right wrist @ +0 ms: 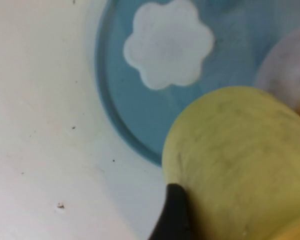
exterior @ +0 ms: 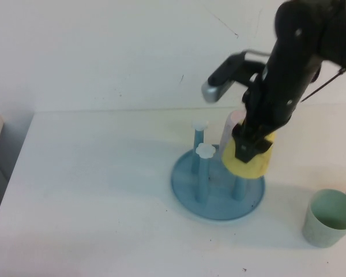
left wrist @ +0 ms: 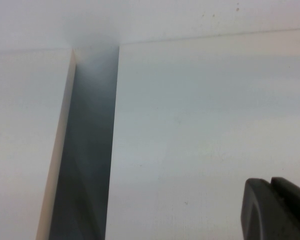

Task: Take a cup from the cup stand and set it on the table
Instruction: Pick up the cup from the rack, then hand over the cup

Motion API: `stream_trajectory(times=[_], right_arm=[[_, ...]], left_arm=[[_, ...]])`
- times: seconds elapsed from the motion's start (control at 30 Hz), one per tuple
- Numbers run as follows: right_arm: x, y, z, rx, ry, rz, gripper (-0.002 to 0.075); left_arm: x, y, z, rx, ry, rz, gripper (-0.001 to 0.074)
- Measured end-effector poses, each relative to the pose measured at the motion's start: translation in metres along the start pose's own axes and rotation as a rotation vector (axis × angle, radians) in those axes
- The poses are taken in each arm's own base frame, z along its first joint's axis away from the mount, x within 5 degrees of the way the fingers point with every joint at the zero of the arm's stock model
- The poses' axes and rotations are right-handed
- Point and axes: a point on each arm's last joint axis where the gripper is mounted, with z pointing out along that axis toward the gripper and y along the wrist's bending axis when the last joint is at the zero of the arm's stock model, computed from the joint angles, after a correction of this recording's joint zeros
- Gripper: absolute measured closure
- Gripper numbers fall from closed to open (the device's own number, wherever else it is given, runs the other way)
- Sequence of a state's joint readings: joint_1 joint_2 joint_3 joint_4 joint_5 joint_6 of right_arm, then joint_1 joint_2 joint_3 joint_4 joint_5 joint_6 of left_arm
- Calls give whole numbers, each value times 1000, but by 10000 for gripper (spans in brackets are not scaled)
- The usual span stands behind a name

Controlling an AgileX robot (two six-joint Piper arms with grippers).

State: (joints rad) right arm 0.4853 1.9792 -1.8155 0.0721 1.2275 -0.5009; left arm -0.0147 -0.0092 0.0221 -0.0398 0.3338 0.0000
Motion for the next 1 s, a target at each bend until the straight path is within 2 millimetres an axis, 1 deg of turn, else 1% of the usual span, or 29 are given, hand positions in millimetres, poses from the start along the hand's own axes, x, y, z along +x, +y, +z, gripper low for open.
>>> stream_trajectory(times=[0.07,0.13,0.27,0.33,0.4,0.47,0.6,0.67,0.73,0.83,0.87,1.0], right_arm=[[4,3,-25,32,-47,-2,139],[9,9,-55,67,-106,0,139],[27,22,-108,125,-212,-3,139],[39,31,-125,135,-243,-2,139],[54,40,-135,136,-253,-2,139],[72,47,-131,111,-225,11,139],[111,53,-98,-40,-167,100,139],[127,55,-78,-130,-226,169,139],[139,57,-63,-202,-328,249,139],[151,58,-40,-333,-448,370,139],[152,59,-35,-380,-488,408,139],[148,56,-26,-573,-596,546,139]], left_arm=[[0,0,0,0,0,0,738],[0,0,0,0,0,0,738],[0,0,0,0,0,0,738],[0,0,0,0,0,0,737],[0,0,0,0,0,0,738],[0,0,0,0,0,0,738],[0,0,0,0,0,0,738],[0,0,0,0,0,0,738],[0,0,0,0,0,0,738],[0,0,0,0,0,0,738],[0,0,0,0,0,0,738],[0,0,0,0,0,0,738]])
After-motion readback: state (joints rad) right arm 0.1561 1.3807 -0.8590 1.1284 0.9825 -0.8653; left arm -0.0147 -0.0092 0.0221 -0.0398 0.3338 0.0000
